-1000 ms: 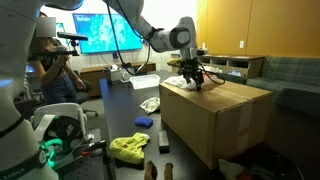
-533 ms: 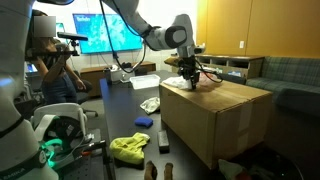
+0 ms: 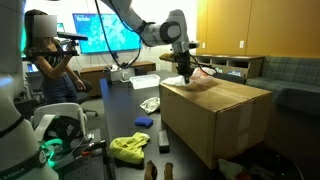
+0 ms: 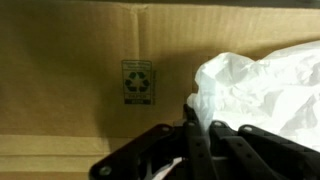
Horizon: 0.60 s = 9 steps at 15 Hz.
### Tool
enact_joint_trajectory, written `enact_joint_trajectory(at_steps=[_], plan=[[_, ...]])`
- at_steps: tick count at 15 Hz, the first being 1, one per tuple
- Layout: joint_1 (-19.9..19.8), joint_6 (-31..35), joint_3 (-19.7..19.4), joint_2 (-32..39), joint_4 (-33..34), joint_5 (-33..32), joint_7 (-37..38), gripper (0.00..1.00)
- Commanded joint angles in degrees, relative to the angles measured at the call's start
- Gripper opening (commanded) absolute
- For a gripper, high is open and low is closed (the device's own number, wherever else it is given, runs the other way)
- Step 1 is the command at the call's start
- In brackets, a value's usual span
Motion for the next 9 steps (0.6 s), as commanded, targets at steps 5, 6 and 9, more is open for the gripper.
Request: enact_joint_trajectory(at_steps=[5,6,9], plan=[[6.29,-1.14,3.16,-3.76,1.67,-6.05,-1.08,0.08],[7.68,-1.98,3.83,-2.97,3.34,-7.29,-0.70,0.07],[11.17,-5.96,5.90,0.30,9.08,-8.69,-0.49,0.09]])
